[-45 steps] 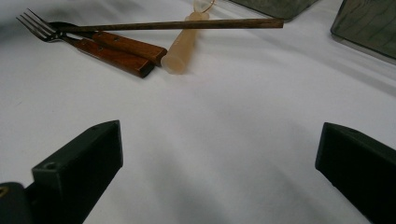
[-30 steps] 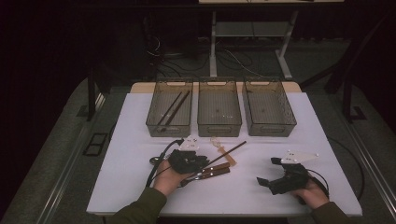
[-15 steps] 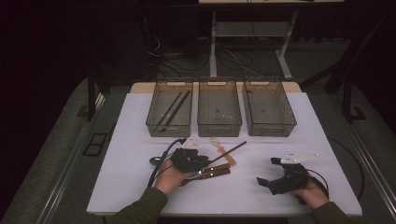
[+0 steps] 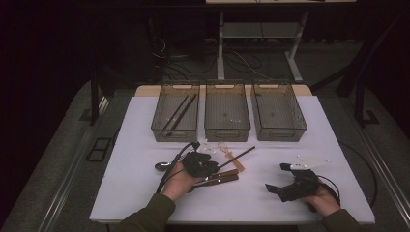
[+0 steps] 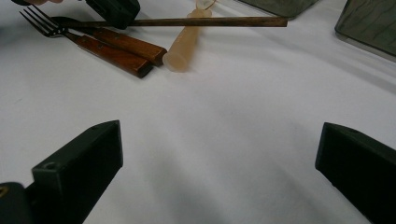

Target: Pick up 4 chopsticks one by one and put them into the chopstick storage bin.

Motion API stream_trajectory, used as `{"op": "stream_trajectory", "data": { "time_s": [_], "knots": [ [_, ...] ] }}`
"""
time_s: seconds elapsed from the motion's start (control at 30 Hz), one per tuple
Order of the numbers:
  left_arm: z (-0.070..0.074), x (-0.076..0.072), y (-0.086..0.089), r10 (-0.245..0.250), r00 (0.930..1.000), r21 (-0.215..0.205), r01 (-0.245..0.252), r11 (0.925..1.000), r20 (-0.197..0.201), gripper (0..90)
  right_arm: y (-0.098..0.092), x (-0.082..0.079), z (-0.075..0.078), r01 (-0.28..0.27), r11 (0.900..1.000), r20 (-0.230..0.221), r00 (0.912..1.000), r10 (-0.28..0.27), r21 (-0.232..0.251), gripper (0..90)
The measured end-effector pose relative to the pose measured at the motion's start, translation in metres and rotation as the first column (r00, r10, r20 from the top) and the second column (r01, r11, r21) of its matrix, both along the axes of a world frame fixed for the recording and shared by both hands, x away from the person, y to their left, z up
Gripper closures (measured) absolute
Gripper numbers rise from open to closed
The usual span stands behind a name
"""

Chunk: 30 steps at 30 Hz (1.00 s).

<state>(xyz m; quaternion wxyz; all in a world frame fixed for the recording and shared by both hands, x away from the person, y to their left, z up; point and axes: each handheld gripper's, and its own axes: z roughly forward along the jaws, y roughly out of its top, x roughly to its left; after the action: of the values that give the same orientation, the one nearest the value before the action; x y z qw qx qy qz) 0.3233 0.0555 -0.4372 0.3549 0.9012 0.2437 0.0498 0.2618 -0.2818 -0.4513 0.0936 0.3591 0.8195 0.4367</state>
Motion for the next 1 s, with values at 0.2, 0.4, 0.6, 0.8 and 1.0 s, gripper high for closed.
{"op": "stream_trajectory", "data": {
  "time_s": [0.2, 0.4, 0.6, 0.8, 1.0],
  "knots": [
    [-0.001, 0.0, -0.002, 0.003, 1.0, 0.039, -0.003, 0.9992, -0.005, 79.7, 0.0, 0.0, 0.0, -0.001, 1.0, 0.0, 1.0, 0.001, 0.0, 0.7],
    [-0.001, 0.0, -0.003, 0.011, 0.9999, 0.045, -0.011, 0.9989, -0.011, 83.8, 0.0, 0.0, 0.0, -0.001, 1.0, 0.0, 1.0, 0.001, 0.0, 0.7],
    [0.0, 0.0, -0.001, 0.024, 0.9997, 0.042, -0.024, 0.9988, -0.006, 84.4, 0.0, 0.0, 0.0, 0.0, 1.0, -0.001, 1.0, 0.0, 0.001, 0.7],
    [0.004, 0.0, 0.004, 0.034, 0.9994, 0.031, -0.034, 0.999, -0.005, 84.7, 0.0, 0.0, 0.0, -0.004, 1.0, 0.003, 1.0, 0.004, 0.002, 0.7],
    [0.006, 0.0, 0.007, 0.034, 0.9994, 0.022, -0.034, 0.9992, -0.004, 85.0, 0.0, 0.0, 0.0, -0.003, 1.0, 0.003, 1.0, 0.003, 0.003, 0.7]
  ]
}}
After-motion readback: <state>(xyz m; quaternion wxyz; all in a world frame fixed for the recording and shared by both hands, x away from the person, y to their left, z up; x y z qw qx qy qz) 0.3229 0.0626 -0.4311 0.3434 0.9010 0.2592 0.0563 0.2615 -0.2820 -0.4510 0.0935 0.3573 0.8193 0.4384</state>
